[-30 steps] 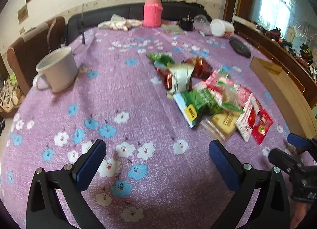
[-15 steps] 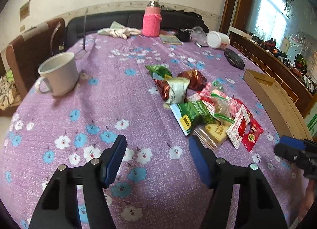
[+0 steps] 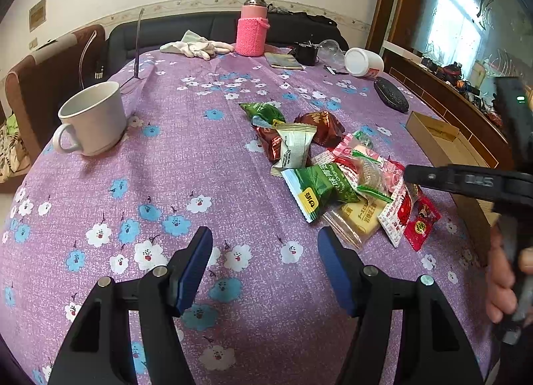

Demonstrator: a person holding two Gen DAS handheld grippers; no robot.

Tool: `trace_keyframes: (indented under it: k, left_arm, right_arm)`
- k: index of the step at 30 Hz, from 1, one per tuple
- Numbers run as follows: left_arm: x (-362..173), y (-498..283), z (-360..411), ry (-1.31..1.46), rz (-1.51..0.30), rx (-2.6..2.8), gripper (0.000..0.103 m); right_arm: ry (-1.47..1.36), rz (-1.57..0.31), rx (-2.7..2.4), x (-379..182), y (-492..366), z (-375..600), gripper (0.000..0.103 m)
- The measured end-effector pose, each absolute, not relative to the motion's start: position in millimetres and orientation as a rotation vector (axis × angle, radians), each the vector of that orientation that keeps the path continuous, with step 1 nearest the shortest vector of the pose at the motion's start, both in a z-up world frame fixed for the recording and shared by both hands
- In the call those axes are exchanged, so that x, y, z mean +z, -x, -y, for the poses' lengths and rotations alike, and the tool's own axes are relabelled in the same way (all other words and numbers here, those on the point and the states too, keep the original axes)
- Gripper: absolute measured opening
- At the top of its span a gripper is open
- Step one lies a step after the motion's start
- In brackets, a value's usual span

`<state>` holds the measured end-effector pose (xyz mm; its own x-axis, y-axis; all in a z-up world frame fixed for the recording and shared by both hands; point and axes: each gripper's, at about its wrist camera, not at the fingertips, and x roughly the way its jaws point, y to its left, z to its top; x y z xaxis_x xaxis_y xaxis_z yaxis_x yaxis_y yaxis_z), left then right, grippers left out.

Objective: Organize snacks
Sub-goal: 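Grasp the white-red sachet with left gripper while right gripper grasps red candy packet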

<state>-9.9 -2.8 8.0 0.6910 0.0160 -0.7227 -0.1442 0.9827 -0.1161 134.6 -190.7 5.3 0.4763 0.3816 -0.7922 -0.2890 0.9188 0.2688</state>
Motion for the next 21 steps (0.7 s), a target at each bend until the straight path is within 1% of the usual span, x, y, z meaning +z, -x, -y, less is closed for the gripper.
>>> trace_keyframes:
  k: [1, 2, 5, 8, 12, 15, 19, 21]
  left_arm:
    - [8.2, 10.5, 3.5, 0.17, -0.804, 0.087, 0.065]
    - [8.3, 9.6, 2.3, 0.17, -0.804, 0.085, 0.065]
    - [8.6, 9.4, 2.6, 0.169, -0.804, 0.076, 0.065]
    - [9.7, 9.9, 2.9, 0.167, -0.8, 0.067, 0.065]
    - [13.7, 13.0, 5.3, 0.187, -0.786, 0.003, 0.065]
    - [14.4, 13.5, 19.7, 0.187, -0.812, -0.112, 0.066]
    - [10.4, 11.0, 61.3, 0.052, -0.898, -0.191, 0.066]
    - [9.3, 8.8, 75.9, 0.011, -0.912, -0.213, 0.066]
  right_arm:
    - [-0.099, -0.996, 0.419, 2.5, -135.8, 188.5, 0.035]
    - [-0.091, -1.007, 0.442, 0.3, -132.0, 185.1, 0.032]
    - [-0.105, -1.09, 0.573, -8.1, -115.6, 174.6, 0.031]
    - [-0.072, -1.036, 0.613, 5.5, -93.9, 175.9, 0.031]
    - [-0.123, -0.995, 0.519, 19.1, -86.4, 204.5, 0.031]
    - [-0.18, -1.013, 0.481, 14.5, -84.4, 222.7, 0.031]
    - [-0.24, -1.019, 0.446, 12.6, -80.0, 242.8, 0.031]
    - [-0.247, -1.024, 0.446, 11.5, -79.0, 246.0, 0.031]
